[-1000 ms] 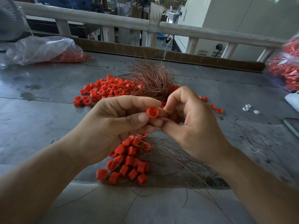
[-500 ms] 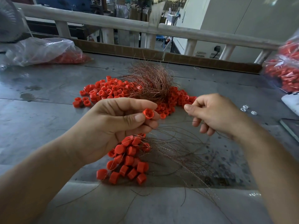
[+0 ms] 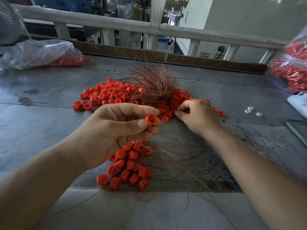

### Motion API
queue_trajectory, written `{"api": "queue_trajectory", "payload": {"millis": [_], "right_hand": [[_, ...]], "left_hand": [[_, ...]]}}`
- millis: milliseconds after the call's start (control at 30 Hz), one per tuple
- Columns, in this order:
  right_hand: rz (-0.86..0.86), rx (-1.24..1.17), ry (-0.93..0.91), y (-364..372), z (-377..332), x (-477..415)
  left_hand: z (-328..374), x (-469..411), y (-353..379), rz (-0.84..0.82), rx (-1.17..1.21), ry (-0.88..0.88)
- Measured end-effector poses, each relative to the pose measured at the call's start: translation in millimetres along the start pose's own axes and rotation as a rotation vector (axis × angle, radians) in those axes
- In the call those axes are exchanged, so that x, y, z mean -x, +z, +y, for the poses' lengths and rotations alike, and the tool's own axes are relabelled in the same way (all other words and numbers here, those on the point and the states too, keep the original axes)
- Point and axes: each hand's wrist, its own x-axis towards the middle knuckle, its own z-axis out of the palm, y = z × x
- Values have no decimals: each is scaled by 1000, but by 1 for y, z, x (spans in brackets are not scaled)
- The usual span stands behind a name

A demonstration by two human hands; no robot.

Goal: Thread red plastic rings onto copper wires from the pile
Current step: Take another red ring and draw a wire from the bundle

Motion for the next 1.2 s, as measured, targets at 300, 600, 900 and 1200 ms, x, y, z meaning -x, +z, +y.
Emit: {"api": "queue_trajectory", "payload": {"millis": [300,600,900,1200], "right_hand": [[67,-91,27,-5,-1,2],[107,-496,140,-22,14,-1],[-285,-1261,121,-46,-33,28],[-294,-1071,-107,-35,-49,47]], "left_hand": [[0,1,-1,5,7,-18],[1,1,0,33,-5,-38],[10,5,7,54,15,-55],[17,5,18,223,125,-51]]}}
